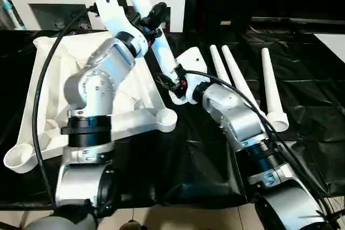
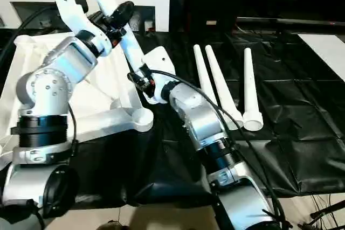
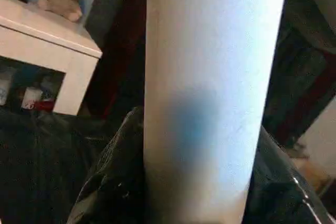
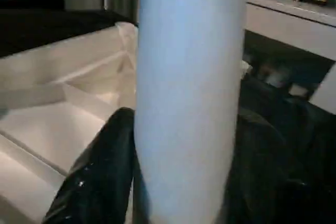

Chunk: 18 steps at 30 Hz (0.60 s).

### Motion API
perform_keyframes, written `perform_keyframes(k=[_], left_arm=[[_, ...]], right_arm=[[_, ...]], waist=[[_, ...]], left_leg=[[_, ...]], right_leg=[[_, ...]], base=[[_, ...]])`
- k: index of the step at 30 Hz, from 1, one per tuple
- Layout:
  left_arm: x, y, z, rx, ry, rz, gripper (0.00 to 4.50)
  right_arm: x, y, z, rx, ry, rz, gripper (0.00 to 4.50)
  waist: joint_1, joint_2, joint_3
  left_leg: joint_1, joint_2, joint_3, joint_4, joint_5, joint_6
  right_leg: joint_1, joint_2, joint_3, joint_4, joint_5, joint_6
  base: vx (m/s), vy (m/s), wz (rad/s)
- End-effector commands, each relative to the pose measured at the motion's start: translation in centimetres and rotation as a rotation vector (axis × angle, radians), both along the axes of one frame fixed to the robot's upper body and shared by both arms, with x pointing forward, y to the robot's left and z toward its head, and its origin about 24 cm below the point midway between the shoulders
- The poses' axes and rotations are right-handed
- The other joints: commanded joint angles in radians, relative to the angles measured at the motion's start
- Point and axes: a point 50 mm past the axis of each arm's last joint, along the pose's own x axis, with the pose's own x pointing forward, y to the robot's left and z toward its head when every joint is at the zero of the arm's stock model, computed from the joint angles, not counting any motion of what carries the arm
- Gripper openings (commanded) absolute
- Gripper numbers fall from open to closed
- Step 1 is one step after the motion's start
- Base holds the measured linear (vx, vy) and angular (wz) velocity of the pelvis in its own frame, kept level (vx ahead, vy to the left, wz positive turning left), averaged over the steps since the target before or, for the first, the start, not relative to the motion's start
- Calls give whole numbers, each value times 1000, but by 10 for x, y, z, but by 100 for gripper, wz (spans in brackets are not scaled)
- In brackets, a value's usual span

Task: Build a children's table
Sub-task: Pick table leg

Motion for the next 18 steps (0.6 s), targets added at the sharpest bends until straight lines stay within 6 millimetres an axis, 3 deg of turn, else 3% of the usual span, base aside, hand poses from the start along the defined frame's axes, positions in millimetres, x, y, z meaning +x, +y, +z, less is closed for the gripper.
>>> perform_keyframes(k=[1, 3, 5, 12, 18], left_arm=[[1, -4, 6, 32, -19, -39, 177], [0, -3, 7, 58, -33, -80, 177], [-2, -5, 8, 127, -61, -138, 177], [-11, -6, 18, 214, -114, -308, 177], [-16, -8, 23, 250, -149, -417, 177]], right_arm=[[1, -2, 9, 38, -7, 12, 303], [0, -4, 10, 41, -5, 38, 322], [0, -8, 13, 39, -3, 66, 343], [-7, -28, 31, 81, 127, 261, 346], [-16, -39, 34, 29, 193, 421, 346]], waist=[[2, 21, -82], [2, 21, -82], [1, 13, -82], [6, 10, -80], [9, 8, -80]], left_leg=[[21, 49, -24, -65, -130, -23], [21, 48, -25, -66, -132, -22], [22, 50, -24, -67, -125, -21], [21, 49, -22, -66, -102, -3], [19, 49, -20, -62, -99, 2]], right_leg=[[59, -91, 51, -69, 28, -212], [60, -91, 51, -68, 28, -214], [60, -92, 51, -68, 32, -216], [63, -92, 52, -66, 28, -219], [64, -94, 52, -69, 2, -226]], base=[[0, 0, 0], [0, 0, 0], [0, 0, 0], [0, 0, 0], [0, 0, 0]])
